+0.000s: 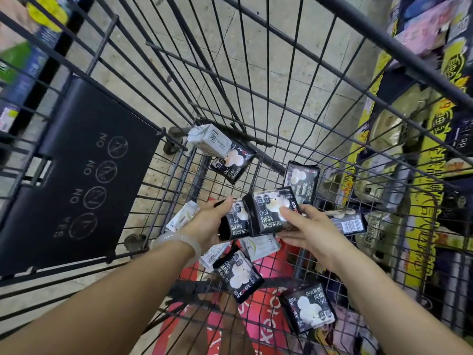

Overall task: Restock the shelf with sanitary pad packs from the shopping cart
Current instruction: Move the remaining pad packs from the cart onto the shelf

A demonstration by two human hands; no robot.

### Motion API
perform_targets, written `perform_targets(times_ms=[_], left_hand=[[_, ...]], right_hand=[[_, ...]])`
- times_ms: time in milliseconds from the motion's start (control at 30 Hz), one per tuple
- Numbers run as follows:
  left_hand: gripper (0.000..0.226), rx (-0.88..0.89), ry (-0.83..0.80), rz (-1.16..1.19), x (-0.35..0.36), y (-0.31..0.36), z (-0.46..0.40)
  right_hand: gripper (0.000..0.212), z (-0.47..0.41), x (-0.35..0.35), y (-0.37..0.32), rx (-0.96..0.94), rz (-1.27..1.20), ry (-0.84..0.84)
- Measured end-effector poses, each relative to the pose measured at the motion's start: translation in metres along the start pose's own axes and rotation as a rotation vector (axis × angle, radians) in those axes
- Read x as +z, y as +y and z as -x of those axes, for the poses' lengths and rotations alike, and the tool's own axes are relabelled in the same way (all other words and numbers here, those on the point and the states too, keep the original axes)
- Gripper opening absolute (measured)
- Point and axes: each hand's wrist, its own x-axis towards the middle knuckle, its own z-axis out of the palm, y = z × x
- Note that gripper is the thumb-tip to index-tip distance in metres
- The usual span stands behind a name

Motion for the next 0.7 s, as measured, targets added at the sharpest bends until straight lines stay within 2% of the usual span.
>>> perform_targets(times_ms=[133,267,333,467,533,700], left_hand=[[0.043,0.028,0.017,-0.093,-0.006,-0.001,-0.006],[0.008,0.045,-0.003,-0.160,-0.013,0.003,-0.005],[0.012,0.013,-0.093,-0.143,-0.015,0.005,-0.002],[0.054,-0.039,-0.155,-0.114,-0.019,0.003,-0.001],[0.062,-0.048,-0.192,-0.143,-0.018,0.002,0.000],[0.058,-0.037,-0.258,-0.239,-0.007,0.000,0.009]], right_hand=[[0.015,-0.004,0.000,0.000,0.001,-0.028,-0.036],[0.030,-0.007,-0.004,-0.001,-0.013,-0.047,-0.065],[0.037,-0.008,-0.008,-0.003,-0.037,-0.069,-0.058],[0.058,-0.007,-0.013,-0.006,-0.057,-0.047,-0.073],[0.053,-0.006,-0.014,-0.007,-0.059,-0.008,-0.087],[0.033,-0.004,-0.016,-0.015,-0.066,0.053,-0.152]])
